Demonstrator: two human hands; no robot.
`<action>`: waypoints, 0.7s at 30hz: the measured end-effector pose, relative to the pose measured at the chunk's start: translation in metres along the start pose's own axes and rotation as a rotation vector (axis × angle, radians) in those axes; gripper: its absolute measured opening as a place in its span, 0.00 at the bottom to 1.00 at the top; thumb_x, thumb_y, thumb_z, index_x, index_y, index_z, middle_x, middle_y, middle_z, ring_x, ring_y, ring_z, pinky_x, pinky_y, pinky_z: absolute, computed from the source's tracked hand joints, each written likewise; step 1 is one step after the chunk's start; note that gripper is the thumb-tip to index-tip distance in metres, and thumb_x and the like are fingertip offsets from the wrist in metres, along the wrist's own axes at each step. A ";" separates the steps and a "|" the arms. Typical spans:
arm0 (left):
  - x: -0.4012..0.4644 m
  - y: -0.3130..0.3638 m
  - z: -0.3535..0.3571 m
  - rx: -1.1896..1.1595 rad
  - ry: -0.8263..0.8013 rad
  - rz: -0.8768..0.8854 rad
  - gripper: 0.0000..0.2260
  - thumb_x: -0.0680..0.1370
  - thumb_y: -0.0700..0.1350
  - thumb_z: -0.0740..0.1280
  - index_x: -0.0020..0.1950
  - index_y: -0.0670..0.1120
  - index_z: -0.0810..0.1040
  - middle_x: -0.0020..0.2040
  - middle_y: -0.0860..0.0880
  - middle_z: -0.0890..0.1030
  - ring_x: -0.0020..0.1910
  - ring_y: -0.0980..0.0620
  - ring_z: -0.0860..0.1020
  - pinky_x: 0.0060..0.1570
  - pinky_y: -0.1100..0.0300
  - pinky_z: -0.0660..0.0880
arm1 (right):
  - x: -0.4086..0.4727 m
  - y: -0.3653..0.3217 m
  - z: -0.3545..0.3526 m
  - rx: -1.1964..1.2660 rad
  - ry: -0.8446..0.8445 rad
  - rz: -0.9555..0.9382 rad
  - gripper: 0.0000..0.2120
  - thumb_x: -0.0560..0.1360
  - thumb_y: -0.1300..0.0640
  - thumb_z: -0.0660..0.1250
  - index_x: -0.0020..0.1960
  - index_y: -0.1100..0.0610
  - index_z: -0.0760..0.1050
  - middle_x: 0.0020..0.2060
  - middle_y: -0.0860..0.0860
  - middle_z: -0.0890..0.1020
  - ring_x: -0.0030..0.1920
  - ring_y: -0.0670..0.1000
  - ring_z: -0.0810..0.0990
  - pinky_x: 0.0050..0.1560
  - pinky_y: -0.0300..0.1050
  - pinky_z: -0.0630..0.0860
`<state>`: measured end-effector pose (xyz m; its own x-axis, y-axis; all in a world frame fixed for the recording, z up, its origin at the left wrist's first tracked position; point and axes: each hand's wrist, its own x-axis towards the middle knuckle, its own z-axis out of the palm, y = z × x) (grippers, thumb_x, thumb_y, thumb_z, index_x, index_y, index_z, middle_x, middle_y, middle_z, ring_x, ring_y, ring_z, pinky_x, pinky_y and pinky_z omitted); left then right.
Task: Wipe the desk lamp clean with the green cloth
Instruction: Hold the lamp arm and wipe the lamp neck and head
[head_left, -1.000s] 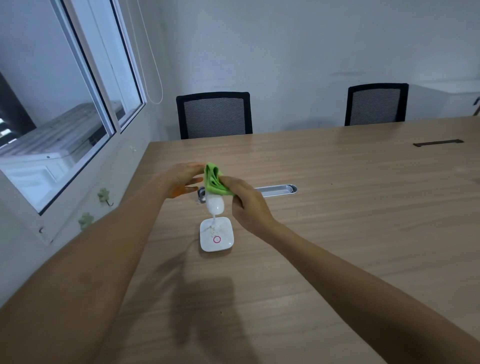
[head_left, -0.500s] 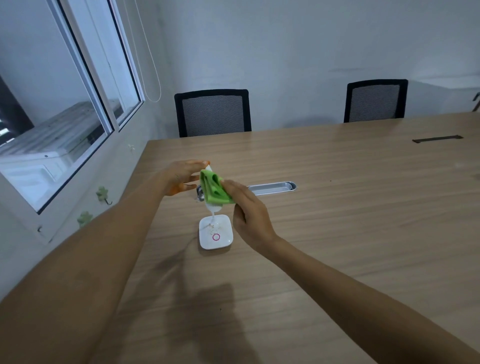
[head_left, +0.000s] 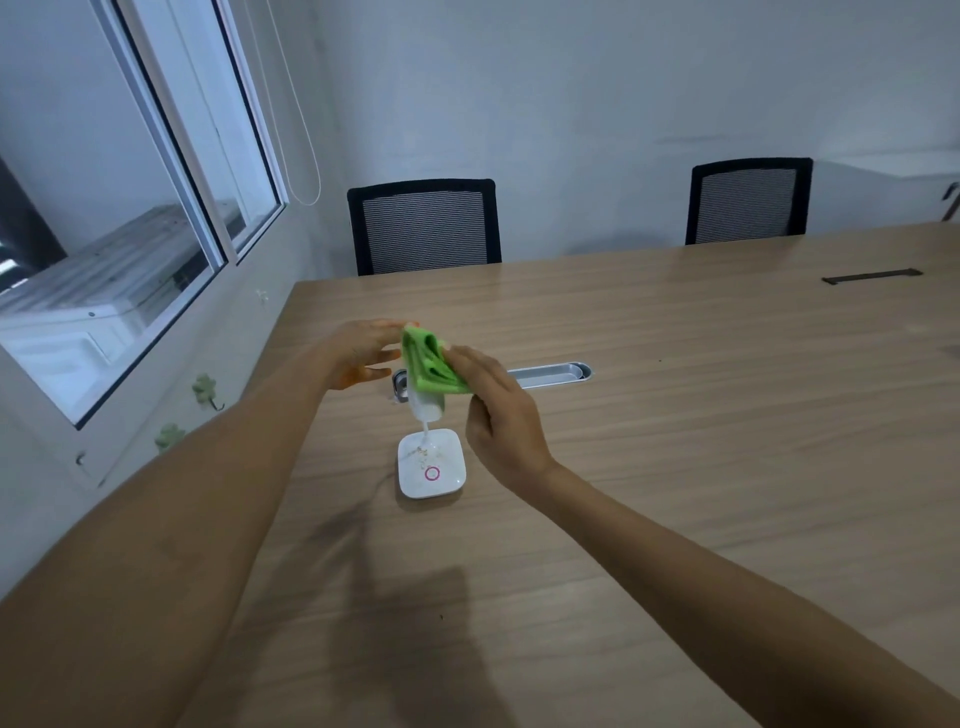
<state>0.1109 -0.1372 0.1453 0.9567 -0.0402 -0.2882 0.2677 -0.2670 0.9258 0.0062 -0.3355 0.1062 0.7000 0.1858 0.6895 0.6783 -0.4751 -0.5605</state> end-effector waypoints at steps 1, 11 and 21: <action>0.000 0.000 0.000 -0.005 -0.002 0.001 0.09 0.73 0.50 0.71 0.53 0.54 0.81 0.64 0.49 0.77 0.64 0.49 0.74 0.57 0.55 0.73 | -0.002 -0.001 0.002 -0.024 -0.044 -0.065 0.27 0.68 0.67 0.49 0.64 0.60 0.73 0.63 0.58 0.77 0.64 0.54 0.74 0.63 0.35 0.69; -0.001 0.003 -0.003 0.053 -0.002 -0.007 0.13 0.72 0.51 0.71 0.57 0.54 0.80 0.66 0.51 0.75 0.65 0.49 0.72 0.60 0.53 0.72 | 0.001 0.021 -0.012 -0.141 0.005 -0.061 0.29 0.67 0.68 0.49 0.65 0.59 0.72 0.62 0.58 0.77 0.60 0.56 0.77 0.55 0.47 0.77; 0.000 0.001 -0.003 0.024 -0.018 0.007 0.11 0.73 0.51 0.71 0.55 0.54 0.81 0.64 0.51 0.77 0.64 0.49 0.73 0.65 0.51 0.72 | 0.011 0.014 -0.002 -0.289 -0.171 -0.306 0.25 0.68 0.69 0.52 0.59 0.59 0.78 0.55 0.60 0.82 0.58 0.62 0.78 0.55 0.54 0.79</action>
<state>0.1122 -0.1343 0.1473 0.9564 -0.0594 -0.2859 0.2576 -0.2893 0.9219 0.0229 -0.3423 0.1067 0.5201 0.4829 0.7045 0.7868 -0.5919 -0.1750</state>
